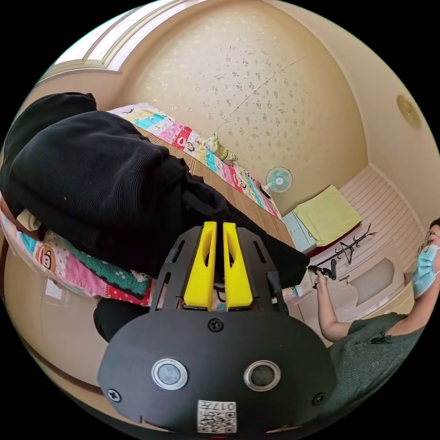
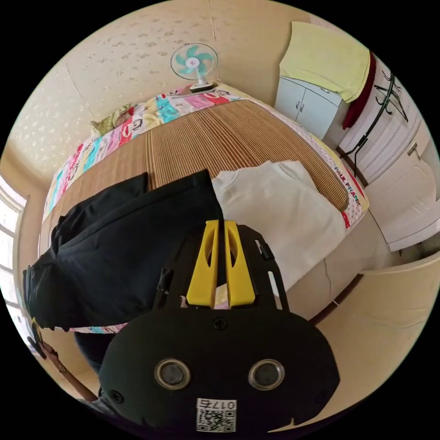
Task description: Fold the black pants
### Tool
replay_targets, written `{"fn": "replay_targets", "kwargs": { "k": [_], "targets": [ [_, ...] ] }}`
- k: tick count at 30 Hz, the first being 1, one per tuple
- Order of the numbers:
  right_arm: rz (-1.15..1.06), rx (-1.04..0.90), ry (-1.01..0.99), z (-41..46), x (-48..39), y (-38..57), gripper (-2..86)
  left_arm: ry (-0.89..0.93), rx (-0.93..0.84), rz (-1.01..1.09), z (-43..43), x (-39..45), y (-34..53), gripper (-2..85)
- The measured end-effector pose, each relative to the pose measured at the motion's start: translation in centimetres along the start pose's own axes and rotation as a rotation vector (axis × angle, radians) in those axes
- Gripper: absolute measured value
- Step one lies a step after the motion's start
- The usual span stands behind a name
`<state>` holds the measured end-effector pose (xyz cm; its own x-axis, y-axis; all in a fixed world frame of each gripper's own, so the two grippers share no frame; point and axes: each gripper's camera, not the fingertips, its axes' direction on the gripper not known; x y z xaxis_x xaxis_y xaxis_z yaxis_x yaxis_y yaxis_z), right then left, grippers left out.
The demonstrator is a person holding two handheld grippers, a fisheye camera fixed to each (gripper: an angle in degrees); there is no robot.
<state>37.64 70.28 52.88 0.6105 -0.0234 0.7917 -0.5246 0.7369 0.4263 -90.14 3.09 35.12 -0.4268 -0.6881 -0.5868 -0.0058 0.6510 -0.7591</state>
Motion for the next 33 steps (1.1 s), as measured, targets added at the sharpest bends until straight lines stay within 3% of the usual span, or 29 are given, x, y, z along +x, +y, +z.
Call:
{"fn": "replay_targets", "kwargs": {
  "k": [2, 4, 7, 11, 16, 18, 21, 23, 25, 27, 29, 33],
  "targets": [
    [0.071, -0.070, 0.171, 2.7, -0.6, -2.9, 4.9, -0.046, -0.024, 0.014, 0.0, 0.4, 0.8, 1.0],
    [0.018, -0.036, 0.213, 3.0, -3.6, -3.7, 6.8, -0.074, -0.044, 0.020, 0.1, 0.5, 1.3, 1.0],
    [-0.127, 0.056, 0.166, 3.5, -11.1, -4.5, 7.6, -0.057, -0.050, 0.005, 0.0, 0.1, 1.5, 1.1],
    [-0.337, -0.038, 0.041, 8.5, -22.0, -7.9, 9.4, -0.015, -0.051, -0.024, -0.1, -0.7, 0.8, 1.7],
    [-0.329, -0.208, -0.009, 15.0, -28.1, -11.8, 14.9, -0.015, -0.079, -0.030, 0.0, -0.7, 0.0, 2.3],
    [-0.337, -0.132, -0.018, 14.4, -28.4, -12.3, 12.4, -0.027, -0.088, -0.040, -0.1, -1.0, -0.1, 2.5],
    [-0.579, -0.139, 0.098, 13.7, -30.4, -12.7, 5.9, -0.034, -0.093, -0.056, 0.0, -1.7, 0.1, 2.6],
    [-0.694, -0.145, 0.374, 13.5, -30.4, -13.6, 5.5, -0.033, -0.101, -0.069, 0.1, -2.1, 0.1, 2.4],
    [-0.612, -0.168, 0.540, 13.6, -27.3, -16.1, 6.0, -0.036, -0.111, -0.076, 0.3, -2.2, 0.1, 2.1],
    [-0.407, -0.231, 0.495, 12.3, -22.3, -19.2, 7.1, -0.046, -0.119, -0.061, 0.6, -1.7, -0.1, 1.9],
    [-0.151, -0.180, 0.310, 7.7, -15.6, -20.8, 7.8, -0.053, -0.129, -0.037, 0.8, -1.2, -0.2, 1.9],
    [0.000, -0.042, -0.083, -0.5, -7.6, -16.9, 9.1, -0.080, -0.106, -0.013, 0.2, -0.8, -0.5, 1.6]
  ]
}}
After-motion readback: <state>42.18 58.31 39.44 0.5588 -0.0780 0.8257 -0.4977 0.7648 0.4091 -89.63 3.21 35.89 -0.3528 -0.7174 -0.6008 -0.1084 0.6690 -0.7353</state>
